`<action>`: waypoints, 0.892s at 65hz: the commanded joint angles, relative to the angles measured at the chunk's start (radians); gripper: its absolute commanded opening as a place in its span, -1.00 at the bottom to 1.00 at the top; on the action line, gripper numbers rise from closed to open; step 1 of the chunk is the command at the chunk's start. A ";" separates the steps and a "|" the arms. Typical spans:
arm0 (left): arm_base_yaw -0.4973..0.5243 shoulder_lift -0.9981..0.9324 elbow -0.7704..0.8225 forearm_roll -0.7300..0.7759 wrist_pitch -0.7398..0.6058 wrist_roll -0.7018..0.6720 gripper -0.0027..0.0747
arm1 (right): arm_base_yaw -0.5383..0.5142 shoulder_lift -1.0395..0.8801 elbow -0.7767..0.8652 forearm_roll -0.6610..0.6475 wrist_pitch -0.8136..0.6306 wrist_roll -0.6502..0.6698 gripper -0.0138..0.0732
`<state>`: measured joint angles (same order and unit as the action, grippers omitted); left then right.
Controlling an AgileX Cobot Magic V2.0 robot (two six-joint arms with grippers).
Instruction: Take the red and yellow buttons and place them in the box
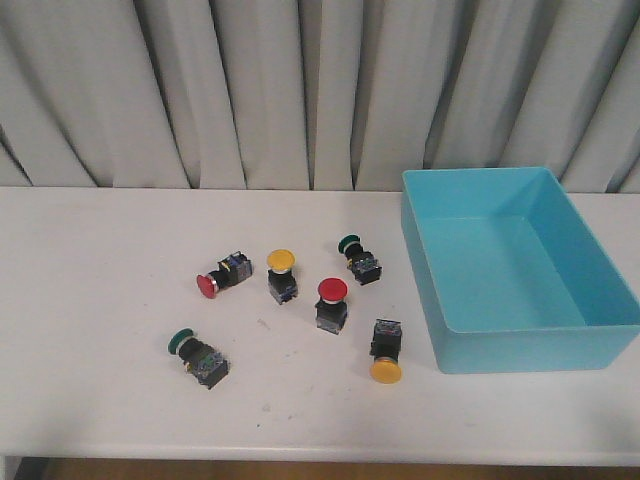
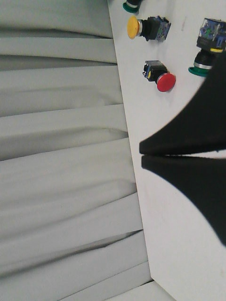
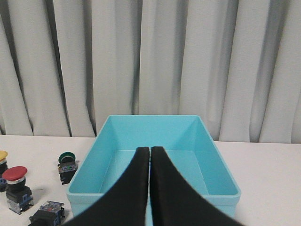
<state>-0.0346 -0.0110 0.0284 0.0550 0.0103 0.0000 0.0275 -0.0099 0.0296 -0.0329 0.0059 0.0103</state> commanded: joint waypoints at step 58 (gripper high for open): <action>0.003 0.373 -0.659 -0.055 0.428 -0.085 -0.95 | -0.006 0.364 -0.632 0.000 0.450 -0.010 -0.69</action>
<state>-0.0346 0.2797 -0.5807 0.0000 0.4254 -0.0914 0.0275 0.2659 -0.5380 -0.0213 0.4424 0.0103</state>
